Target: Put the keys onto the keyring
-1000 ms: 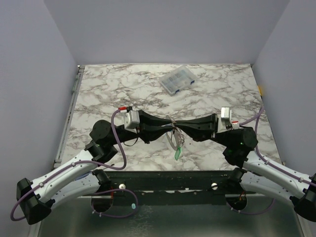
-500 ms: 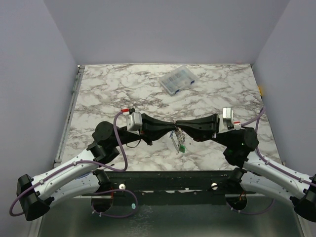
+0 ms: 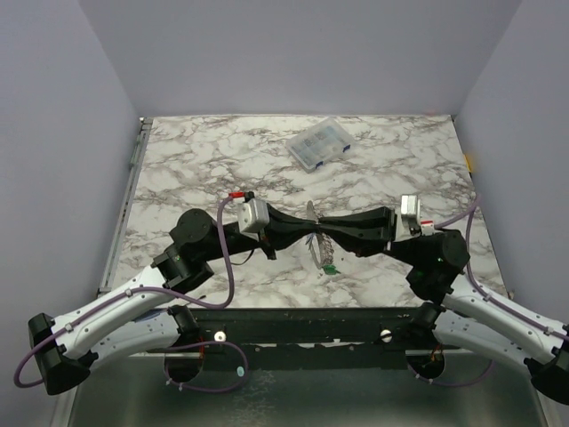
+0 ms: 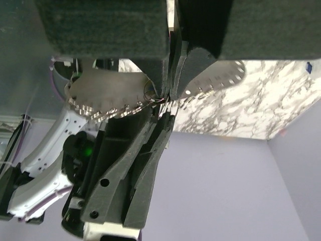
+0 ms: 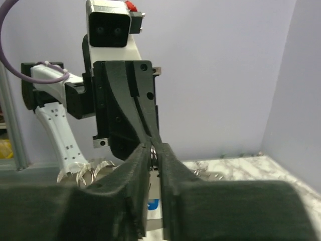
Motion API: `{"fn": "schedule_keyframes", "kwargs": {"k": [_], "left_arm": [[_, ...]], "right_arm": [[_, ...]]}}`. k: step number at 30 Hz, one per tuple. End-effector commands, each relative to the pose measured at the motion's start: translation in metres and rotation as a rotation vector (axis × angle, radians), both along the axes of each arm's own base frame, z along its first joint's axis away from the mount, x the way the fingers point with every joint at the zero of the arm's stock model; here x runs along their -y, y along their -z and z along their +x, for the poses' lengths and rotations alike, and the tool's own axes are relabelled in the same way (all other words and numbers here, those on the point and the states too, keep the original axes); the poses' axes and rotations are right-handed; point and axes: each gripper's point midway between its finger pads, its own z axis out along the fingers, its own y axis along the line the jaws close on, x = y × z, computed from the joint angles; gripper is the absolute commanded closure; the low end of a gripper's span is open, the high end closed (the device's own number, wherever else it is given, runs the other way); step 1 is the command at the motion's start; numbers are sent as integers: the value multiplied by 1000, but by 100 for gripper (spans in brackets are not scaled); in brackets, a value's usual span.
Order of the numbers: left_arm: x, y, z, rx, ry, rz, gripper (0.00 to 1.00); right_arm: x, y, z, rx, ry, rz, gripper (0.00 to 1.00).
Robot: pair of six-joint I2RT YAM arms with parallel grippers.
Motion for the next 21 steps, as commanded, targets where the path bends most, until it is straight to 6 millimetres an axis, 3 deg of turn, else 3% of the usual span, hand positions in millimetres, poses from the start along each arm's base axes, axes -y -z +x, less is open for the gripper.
{"fn": "schedule_keyframes", "kwargs": {"k": [1, 5, 11, 14, 21], "left_arm": [[4, 10, 4, 14, -3, 86, 100], [2, 17, 5, 24, -13, 123, 100], [0, 25, 6, 24, -21, 160, 100], [1, 33, 6, 20, -15, 185, 100], [7, 45, 4, 3, 19, 226, 100]], "right_arm": [[-3, 9, 0, -24, 4, -100, 73], [5, 7, 12, -50, 101, -176, 58], [22, 7, 20, -46, 212, -292, 50], [24, 20, 13, -20, 189, -427, 48], [19, 77, -7, 2, 12, -746, 52]]}}
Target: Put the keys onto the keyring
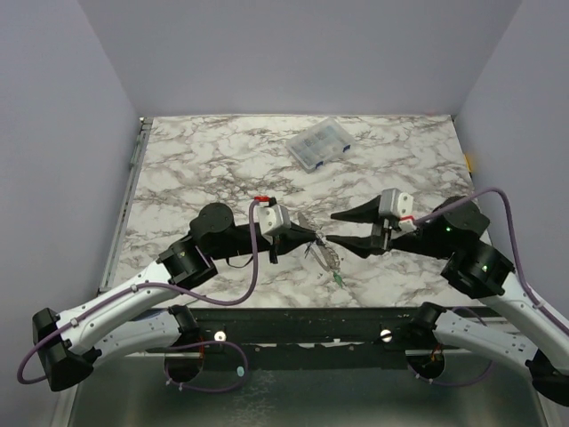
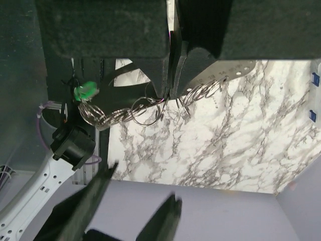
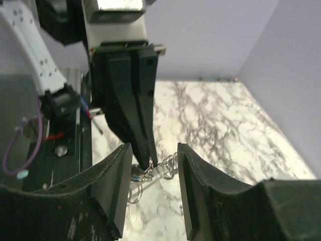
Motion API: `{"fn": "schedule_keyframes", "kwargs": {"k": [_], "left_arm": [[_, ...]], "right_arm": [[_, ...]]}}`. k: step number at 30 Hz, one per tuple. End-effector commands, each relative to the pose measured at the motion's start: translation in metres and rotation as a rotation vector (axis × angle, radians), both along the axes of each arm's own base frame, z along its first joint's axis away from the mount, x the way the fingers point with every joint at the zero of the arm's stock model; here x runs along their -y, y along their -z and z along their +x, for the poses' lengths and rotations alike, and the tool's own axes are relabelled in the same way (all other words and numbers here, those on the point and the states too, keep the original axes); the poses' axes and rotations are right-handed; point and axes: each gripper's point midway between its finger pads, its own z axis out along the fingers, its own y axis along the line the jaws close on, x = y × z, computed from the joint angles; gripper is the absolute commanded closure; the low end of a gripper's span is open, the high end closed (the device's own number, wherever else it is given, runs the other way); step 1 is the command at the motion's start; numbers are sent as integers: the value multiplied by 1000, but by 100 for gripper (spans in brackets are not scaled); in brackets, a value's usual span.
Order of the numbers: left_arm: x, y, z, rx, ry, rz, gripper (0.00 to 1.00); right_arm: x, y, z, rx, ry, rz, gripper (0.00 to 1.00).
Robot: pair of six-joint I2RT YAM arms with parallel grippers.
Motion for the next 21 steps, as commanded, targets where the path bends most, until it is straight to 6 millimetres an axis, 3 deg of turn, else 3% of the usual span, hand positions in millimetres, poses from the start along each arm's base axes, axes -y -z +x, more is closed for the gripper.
{"fn": "schedule_keyframes", "kwargs": {"k": [1, 9, 21], "left_arm": [[3, -14, -4, 29, 36, -11, 100], [5, 1, -7, 8, 61, 28, 100], [9, 28, -3, -18, 61, 92, 100]], "right_arm": [[-1, 76, -16, -80, -129, -308, 52], [-6, 98, -2, -14, -116, -365, 59], [-7, 88, 1, 3, -107, -364, 59]]}}
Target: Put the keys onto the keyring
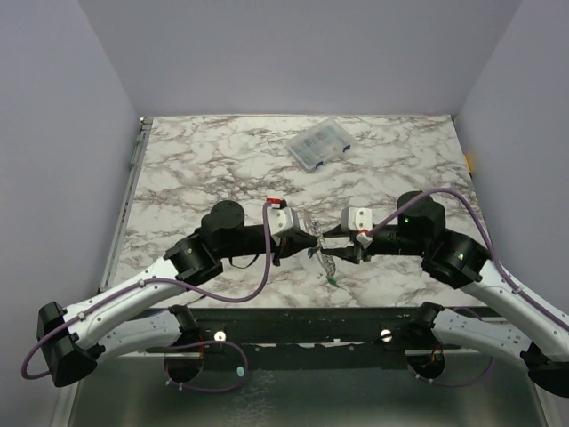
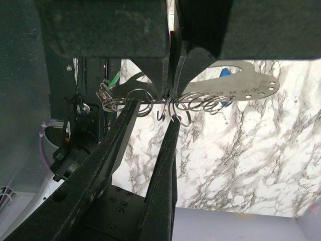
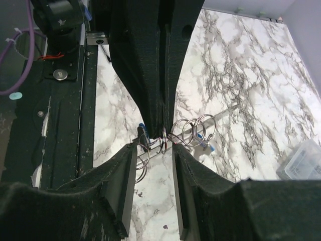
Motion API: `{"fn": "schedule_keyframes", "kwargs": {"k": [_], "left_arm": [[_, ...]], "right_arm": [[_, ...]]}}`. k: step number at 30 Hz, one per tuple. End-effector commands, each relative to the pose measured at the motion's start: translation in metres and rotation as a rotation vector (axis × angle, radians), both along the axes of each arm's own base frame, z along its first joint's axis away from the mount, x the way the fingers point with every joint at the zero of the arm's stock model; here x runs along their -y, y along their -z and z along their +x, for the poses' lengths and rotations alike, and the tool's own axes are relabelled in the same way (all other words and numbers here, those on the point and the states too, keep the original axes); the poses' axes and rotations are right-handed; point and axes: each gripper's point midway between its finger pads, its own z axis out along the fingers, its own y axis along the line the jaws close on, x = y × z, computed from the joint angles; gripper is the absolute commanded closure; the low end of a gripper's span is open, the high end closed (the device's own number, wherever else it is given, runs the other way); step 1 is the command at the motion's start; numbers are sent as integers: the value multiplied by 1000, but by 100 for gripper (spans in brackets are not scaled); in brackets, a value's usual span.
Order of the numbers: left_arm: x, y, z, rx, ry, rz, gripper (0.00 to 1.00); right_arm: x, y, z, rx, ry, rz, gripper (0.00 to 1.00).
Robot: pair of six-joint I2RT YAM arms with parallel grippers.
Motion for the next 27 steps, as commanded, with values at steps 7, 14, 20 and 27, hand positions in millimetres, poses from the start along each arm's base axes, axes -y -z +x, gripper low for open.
{"fn": "schedule_keyframes", "kwargs": {"k": [7, 14, 20, 27], "left_arm": [[3, 6, -2, 12, 31, 8, 100], [2, 7, -5, 5, 37, 5, 100], [2, 8, -6, 4, 45, 4, 100], [3, 11, -8, 1, 55, 10, 100]], "right_arm": [[-3, -2, -3, -4, -31, -13, 67], [-9, 2, -1, -21, -38, -20, 71], [-11, 5, 0, -32, -40, -21, 79], [-14, 8, 10, -41, 2, -26, 78]]}}
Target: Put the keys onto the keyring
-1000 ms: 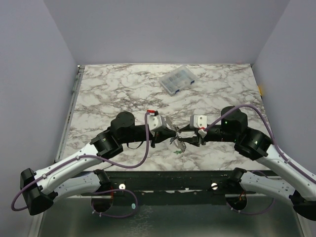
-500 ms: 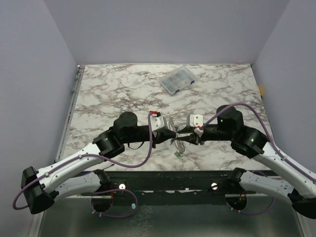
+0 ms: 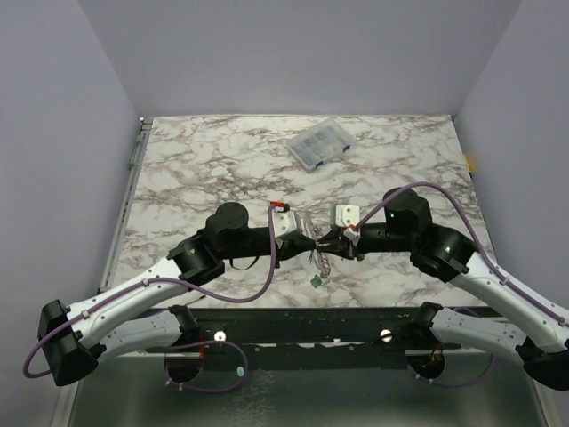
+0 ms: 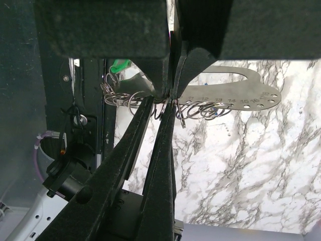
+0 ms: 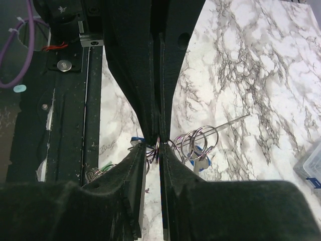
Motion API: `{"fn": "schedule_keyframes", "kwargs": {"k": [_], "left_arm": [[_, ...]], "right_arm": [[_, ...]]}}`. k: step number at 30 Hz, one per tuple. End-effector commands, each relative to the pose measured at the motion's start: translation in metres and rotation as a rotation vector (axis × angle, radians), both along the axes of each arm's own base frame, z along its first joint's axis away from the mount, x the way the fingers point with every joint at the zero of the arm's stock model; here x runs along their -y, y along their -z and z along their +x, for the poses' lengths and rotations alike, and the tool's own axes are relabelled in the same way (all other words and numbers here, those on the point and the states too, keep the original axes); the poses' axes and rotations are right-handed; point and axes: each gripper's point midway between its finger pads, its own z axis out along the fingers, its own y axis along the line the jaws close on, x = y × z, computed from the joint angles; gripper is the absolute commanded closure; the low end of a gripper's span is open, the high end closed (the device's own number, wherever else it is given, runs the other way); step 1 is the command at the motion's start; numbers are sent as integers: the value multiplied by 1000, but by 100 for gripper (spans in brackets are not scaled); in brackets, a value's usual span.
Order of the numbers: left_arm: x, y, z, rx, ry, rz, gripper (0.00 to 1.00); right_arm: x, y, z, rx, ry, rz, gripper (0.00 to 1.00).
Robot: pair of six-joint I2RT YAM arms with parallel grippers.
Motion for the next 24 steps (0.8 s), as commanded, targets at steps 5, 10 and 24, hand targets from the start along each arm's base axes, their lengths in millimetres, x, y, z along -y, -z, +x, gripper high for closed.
{"fn": "schedule_keyframes", "kwargs": {"k": [5, 10, 24], "left_arm": [[2, -10, -11, 21, 62, -39, 100], [2, -7, -13, 19, 74, -37, 100], [-12, -19, -21, 42, 62, -71, 56]], "right_arm": [[-7, -8, 10, 9, 30, 15, 78], [-10, -3, 12, -22, 36, -10, 94], [1, -27, 22, 50, 136, 77, 99]]}}
